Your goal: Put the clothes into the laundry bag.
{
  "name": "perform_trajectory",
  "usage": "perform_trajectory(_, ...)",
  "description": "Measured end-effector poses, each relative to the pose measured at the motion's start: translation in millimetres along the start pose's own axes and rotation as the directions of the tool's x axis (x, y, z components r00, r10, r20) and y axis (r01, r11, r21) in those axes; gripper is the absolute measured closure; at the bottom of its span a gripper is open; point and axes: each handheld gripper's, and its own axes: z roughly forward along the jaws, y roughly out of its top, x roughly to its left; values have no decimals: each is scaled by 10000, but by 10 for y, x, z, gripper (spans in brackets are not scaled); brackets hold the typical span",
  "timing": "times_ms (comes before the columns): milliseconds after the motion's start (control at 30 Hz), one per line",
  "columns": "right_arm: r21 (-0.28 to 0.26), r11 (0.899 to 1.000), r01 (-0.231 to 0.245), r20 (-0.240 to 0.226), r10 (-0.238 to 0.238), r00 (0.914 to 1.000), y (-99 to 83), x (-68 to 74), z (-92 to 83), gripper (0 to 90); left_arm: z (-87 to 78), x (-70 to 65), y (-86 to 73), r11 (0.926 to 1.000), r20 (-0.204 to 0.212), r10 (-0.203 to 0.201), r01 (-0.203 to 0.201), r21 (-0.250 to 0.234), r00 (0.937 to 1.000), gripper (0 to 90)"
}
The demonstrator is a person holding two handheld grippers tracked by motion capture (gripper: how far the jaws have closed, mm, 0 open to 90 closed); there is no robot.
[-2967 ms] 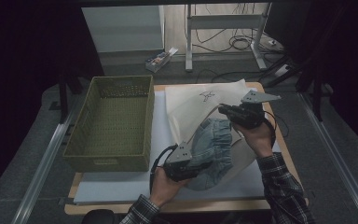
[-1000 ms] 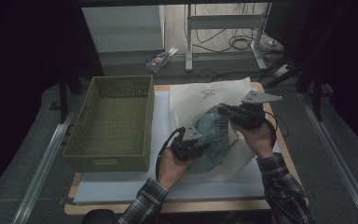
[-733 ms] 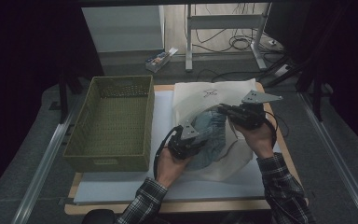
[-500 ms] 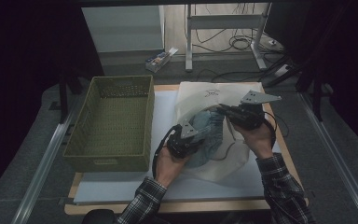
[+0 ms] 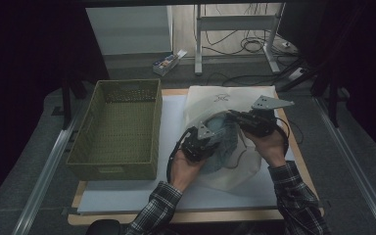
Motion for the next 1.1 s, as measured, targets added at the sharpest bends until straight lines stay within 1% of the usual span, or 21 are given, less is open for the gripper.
perform_trajectory(167, -28, 10000, 0, -33, -1, 10000, 5, -3, -9, 847, 34, 27, 53, 9999, -64, -125, 125, -107, 9999, 710)
perform_trajectory(333, -21, 10000, -1, -49, 1, 10000, 5, -3, -11, 847, 77, 54, 77, 9987, -86, -436, 433, -282, 9990, 710)
perform_trajectory(400, -42, 10000, 5, -76, -5, 10000, 5, 3, -7, 847, 98, 64, 87, 9972, -107, -616, 611, -440, 9980, 710)
perform_trajectory(667, -31, 10000, 20, -149, -20, 9999, 6, 18, -7, 846, 153, 115, 122, 9925, -85, -993, 985, -720, 9950, 709)
perform_trajectory(1100, -12, 10000, 50, -227, -50, 9997, -5, 41, -29, 847, 214, 163, 180, 9878, -189, -1256, 1233, -947, 9919, 709)
